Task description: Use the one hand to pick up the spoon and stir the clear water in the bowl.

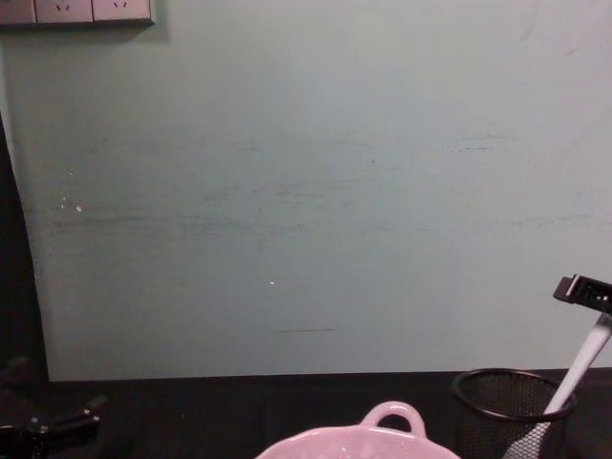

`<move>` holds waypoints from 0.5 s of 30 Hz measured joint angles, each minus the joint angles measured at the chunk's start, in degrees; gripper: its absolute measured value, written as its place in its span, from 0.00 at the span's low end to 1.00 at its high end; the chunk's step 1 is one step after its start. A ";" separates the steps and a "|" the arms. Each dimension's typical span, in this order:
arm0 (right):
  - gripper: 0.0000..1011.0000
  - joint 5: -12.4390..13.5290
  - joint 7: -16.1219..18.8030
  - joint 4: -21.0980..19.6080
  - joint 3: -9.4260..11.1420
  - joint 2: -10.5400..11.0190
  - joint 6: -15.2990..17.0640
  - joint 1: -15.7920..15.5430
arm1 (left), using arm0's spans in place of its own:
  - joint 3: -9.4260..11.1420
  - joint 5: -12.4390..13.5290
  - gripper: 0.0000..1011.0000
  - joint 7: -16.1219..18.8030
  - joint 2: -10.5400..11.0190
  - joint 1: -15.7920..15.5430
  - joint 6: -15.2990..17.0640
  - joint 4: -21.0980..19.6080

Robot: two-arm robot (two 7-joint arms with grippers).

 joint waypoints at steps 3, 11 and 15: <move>0.70 0.24 -0.11 -0.53 0.04 0.23 -0.17 -0.21 | 0.00 0.00 1.00 0.00 0.00 0.00 0.00 0.00; 0.44 0.35 -0.46 -1.16 0.17 0.42 -0.68 -0.50 | 0.00 0.00 1.00 0.00 0.00 0.00 0.00 0.00; 0.32 0.59 -0.63 -1.10 0.16 0.36 -0.73 -0.52 | 0.00 0.00 1.00 0.00 0.00 0.00 0.00 0.00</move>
